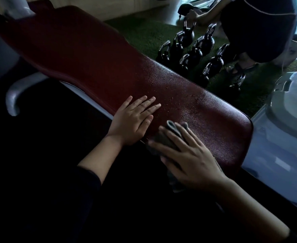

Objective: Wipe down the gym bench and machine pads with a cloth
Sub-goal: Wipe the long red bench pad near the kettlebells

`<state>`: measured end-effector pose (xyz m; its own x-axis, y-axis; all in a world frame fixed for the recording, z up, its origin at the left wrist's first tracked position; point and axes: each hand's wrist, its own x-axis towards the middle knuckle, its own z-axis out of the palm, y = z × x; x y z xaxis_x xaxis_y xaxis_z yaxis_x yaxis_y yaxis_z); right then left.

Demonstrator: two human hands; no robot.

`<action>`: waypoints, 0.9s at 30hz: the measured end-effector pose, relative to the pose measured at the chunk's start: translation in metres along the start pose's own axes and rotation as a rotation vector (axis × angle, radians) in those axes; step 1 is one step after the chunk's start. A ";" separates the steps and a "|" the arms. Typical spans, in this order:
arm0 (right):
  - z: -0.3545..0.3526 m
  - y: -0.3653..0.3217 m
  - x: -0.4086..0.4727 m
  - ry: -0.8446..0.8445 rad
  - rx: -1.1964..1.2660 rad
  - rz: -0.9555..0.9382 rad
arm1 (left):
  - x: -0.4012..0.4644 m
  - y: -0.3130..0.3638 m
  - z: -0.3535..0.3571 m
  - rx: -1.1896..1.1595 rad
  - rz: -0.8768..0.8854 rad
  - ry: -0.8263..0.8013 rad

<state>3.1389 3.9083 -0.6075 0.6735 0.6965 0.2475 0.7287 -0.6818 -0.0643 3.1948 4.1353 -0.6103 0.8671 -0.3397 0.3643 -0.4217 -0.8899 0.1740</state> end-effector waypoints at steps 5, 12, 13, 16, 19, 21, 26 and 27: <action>-0.012 0.035 -0.041 0.013 0.068 -0.128 | -0.001 0.000 0.000 -0.003 0.001 0.009; -0.004 0.059 0.010 0.012 0.100 0.132 | 0.000 0.001 0.000 -0.015 -0.010 0.014; -0.003 0.048 0.020 0.028 0.087 0.137 | 0.000 0.001 0.000 -0.015 -0.007 0.007; 0.000 0.019 0.024 0.033 0.050 0.069 | 0.000 -0.001 0.000 -0.011 -0.002 -0.002; -0.006 0.016 -0.006 -0.034 0.018 -0.114 | -0.001 0.000 0.001 -0.007 -0.009 0.024; -0.013 0.028 -0.026 -0.065 0.063 -0.204 | -0.001 0.000 0.002 -0.013 -0.007 0.039; -0.015 0.079 -0.026 -0.081 0.152 -0.096 | -0.001 0.001 0.002 -0.020 -0.008 0.054; -0.014 0.082 -0.017 -0.073 0.147 -0.047 | -0.001 0.001 0.002 -0.019 -0.010 0.052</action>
<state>3.1856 3.8369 -0.6033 0.6413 0.7451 0.1833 0.7666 -0.6116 -0.1958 3.1939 4.1339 -0.6125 0.8568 -0.3140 0.4090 -0.4182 -0.8873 0.1947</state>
